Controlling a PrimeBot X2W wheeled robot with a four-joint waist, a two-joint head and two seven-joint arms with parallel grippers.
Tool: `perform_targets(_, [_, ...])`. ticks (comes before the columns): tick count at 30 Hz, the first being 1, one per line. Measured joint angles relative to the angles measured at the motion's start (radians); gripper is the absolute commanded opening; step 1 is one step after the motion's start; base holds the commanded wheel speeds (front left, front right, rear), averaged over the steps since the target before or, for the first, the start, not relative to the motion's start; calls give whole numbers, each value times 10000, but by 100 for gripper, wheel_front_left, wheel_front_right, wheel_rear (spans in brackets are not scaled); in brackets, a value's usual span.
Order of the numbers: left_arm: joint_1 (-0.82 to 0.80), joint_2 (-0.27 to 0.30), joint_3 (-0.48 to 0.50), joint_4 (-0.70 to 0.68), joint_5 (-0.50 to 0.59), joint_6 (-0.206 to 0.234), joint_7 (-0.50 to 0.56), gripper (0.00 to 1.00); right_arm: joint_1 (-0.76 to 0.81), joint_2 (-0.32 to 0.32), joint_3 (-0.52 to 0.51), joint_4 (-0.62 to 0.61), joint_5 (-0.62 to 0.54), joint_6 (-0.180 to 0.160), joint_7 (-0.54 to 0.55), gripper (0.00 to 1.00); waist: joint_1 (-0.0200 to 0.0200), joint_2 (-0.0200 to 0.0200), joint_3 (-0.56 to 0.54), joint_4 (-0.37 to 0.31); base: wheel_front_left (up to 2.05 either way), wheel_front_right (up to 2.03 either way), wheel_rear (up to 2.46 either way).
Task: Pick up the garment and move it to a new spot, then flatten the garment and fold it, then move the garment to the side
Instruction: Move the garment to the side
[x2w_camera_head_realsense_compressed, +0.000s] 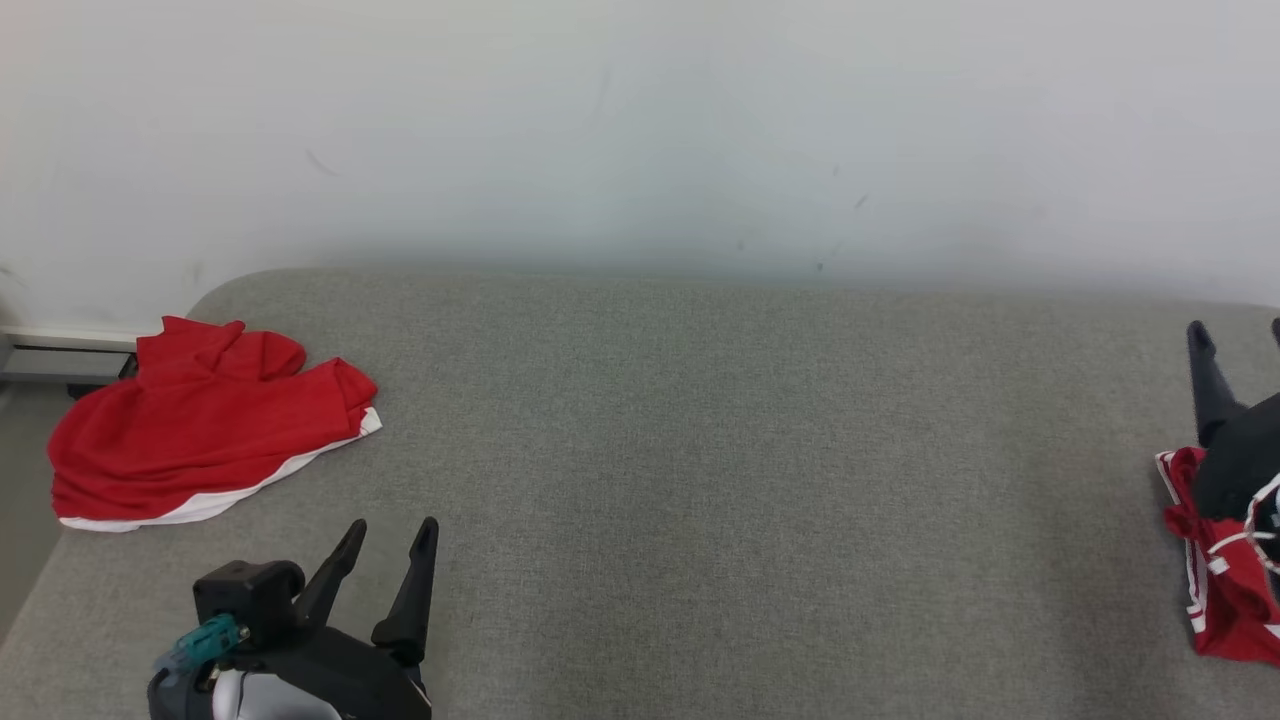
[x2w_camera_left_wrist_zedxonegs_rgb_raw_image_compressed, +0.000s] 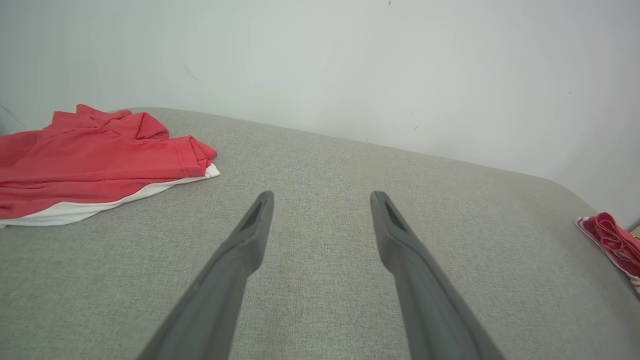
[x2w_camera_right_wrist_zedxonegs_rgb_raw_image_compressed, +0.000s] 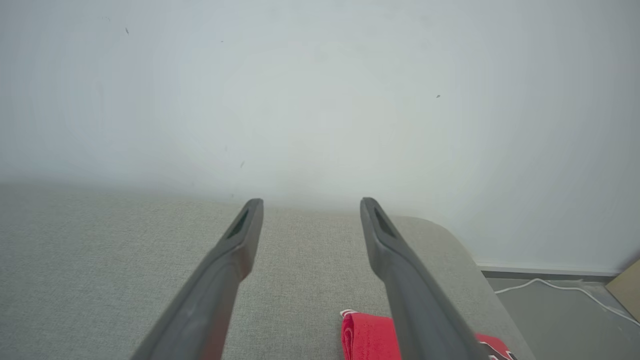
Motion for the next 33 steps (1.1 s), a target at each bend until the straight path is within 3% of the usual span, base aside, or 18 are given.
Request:
perform_targets(8, [58, 0, 146, 48, -29, 15, -293, 100, 1632, 1517, 324, -1152, 660, 123, -901, 100, -1, -1, -412, 22, 0, 0, 0])
perform_targets(13, [85, -6, 173, 48, -27, 92, -382, 100, 2321, 1697, 324, -1624, 832, 140, -1212, 100, -1, -1, -616, 38, 0, 0, 0])
perform_targets(18, [145, 15, 236, 38, -25, 104, -479, 100, 3143, 2324, 318, -2301, 1085, 121, -1513, 100, -1, -1, -847, 51, 0, 0, 0])
perform_targets(24, [524, 44, 301, -27, 4, 186, -554, 100, 4005, 2880, 171, -2934, 1183, -232, -1799, 100, -1, 0, -995, -6, 0, 0, 0])
perform_targets(29, [527, 50, 305, -59, 19, 207, -554, 100, 4586, 2957, 69, -3143, 1183, -577, -1914, 100, -1, -1, -1012, -47, 0, 0, 0])
perform_targets(33, [572, 56, 324, -58, 21, 261, -554, 100, 4775, 3012, 115, -3243, 1185, -669, -1923, 100, -1, -1, -1006, -85, 0, 0, 0])
